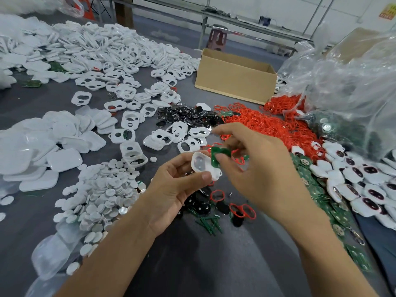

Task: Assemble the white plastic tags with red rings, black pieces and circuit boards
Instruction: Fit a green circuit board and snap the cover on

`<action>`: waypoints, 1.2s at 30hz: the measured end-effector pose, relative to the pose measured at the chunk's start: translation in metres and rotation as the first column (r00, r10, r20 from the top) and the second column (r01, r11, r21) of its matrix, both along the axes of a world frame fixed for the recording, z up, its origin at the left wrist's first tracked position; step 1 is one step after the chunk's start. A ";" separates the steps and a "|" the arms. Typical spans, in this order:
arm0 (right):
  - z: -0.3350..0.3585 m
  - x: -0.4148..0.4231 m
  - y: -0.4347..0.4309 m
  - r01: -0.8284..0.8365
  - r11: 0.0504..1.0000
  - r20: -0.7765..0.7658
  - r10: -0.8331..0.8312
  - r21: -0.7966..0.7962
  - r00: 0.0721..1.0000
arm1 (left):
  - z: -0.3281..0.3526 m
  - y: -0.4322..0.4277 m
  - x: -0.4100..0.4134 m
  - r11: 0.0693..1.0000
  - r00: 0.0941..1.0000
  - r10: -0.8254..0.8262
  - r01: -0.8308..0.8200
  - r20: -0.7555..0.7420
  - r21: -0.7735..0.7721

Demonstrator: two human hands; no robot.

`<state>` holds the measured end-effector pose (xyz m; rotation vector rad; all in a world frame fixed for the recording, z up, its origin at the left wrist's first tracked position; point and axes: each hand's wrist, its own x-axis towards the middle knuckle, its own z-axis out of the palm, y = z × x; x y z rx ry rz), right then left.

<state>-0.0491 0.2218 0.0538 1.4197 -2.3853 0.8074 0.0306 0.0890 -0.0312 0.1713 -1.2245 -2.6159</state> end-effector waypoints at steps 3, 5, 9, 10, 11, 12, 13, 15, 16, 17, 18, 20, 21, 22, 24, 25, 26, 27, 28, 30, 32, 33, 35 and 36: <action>-0.005 0.012 -0.004 0.039 0.999 -0.074 -0.041 -0.031 0.996 | 0.000 0.003 0.000 0.999 1.000 -0.015 0.015 0.005 -0.049; -0.006 0.015 -0.005 0.052 0.998 -0.111 -0.054 -0.017 0.992 | 0.001 0.004 0.001 0.997 1.000 -0.018 0.018 0.004 -0.080; -0.005 0.015 -0.008 -0.029 0.999 -0.039 0.030 0.018 0.999 | 0.002 0.003 0.001 0.999 0.998 -0.029 0.027 -0.048 -0.044; -0.004 0.014 -0.008 -0.062 0.998 -0.021 0.063 0.014 0.998 | 0.001 0.003 0.001 0.999 0.997 -0.035 0.034 -0.064 -0.026; -0.003 0.014 -0.008 -0.092 0.996 -0.008 0.092 0.009 0.996 | 0.001 0.002 0.001 0.999 0.996 -0.043 0.043 -0.083 -0.003; -0.001 0.012 -0.007 -0.112 0.994 0.015 0.112 0.005 0.994 | 0.001 0.001 0.001 0.998 0.994 -0.050 0.052 -0.099 0.021; 0.000 0.011 -0.006 -0.120 0.993 0.057 0.120 0.003 0.991 | 0.000 0.001 0.000 0.997 0.992 -0.056 0.061 -0.111 0.046; 0.003 0.008 -0.003 -0.128 0.992 0.144 0.125 0.011 0.982 | 0.000 -0.001 0.000 0.994 0.991 -0.063 0.073 -0.119 0.084; 0.004 0.007 -0.002 -0.134 0.991 0.170 0.129 0.017 0.977 | 0.000 -0.001 0.000 0.992 0.990 -0.066 0.078 -0.121 0.098; 0.005 0.006 -0.001 -0.139 0.990 0.186 0.133 0.022 0.974 | 0.001 -0.001 0.000 0.990 0.990 -0.070 0.083 -0.122 0.111; 0.007 0.005 0.000 -0.143 0.989 0.195 0.135 0.023 0.971 | 0.002 -0.001 0.001 0.988 0.989 -0.075 0.090 -0.126 0.122; 0.009 0.004 0.001 -0.145 0.989 0.197 0.139 0.019 0.970 | 0.003 -0.001 0.002 0.985 0.987 -0.085 0.104 -0.137 0.136; 0.010 0.004 0.001 -0.144 0.989 0.199 0.137 0.020 0.970 | 0.004 0.000 0.002 0.984 0.986 -0.089 0.109 -0.140 0.139; 0.010 0.004 0.001 -0.144 0.989 0.204 0.137 0.022 0.969 | 0.004 0.000 0.003 0.984 0.986 -0.093 0.113 -0.142 0.139; 0.011 0.004 0.001 -0.157 0.987 0.213 0.149 0.021 0.966 | 0.004 0.000 0.003 0.984 0.985 -0.103 0.122 -0.142 0.132; 0.012 0.005 0.001 -0.165 0.986 0.220 0.157 0.020 0.963 | 0.004 0.000 0.003 0.983 0.984 -0.107 0.126 -0.142 0.131; 0.012 0.005 0.001 -0.173 0.985 0.230 0.165 0.017 0.959 | 0.004 0.000 0.003 0.983 0.984 -0.112 0.131 -0.142 0.132; 0.012 0.005 0.001 -0.178 0.984 0.238 0.170 0.013 0.956 | 0.004 0.000 0.004 0.981 0.983 -0.118 0.138 -0.142 0.135; 0.013 0.005 0.001 -0.181 0.983 0.245 0.173 0.009 0.954 | 0.004 0.000 0.004 0.980 0.981 -0.125 0.145 -0.145 0.135; 0.013 0.005 0.001 -0.185 0.983 0.260 0.178 0.001 0.949 | 0.005 0.001 0.004 0.981 0.980 -0.133 0.152 -0.150 0.124; 0.013 0.005 0.001 -0.186 0.983 0.277 0.180 -0.007 0.944 | 0.005 0.002 0.004 0.982 0.981 -0.129 0.146 -0.144 0.119; 0.013 0.004 0.001 -0.188 0.982 0.282 0.184 -0.013 0.942 | 0.005 0.002 0.004 0.982 0.983 -0.125 0.142 -0.136 0.121; 0.012 0.004 0.001 -0.194 0.981 0.293 0.195 -0.032 0.936 | 0.005 0.002 0.004 0.983 0.984 -0.126 0.142 -0.127 0.120; 0.012 0.004 0.001 -0.196 0.980 0.297 0.199 -0.040 0.934 | 0.005 0.002 0.004 0.983 0.983 -0.130 0.145 -0.131 0.115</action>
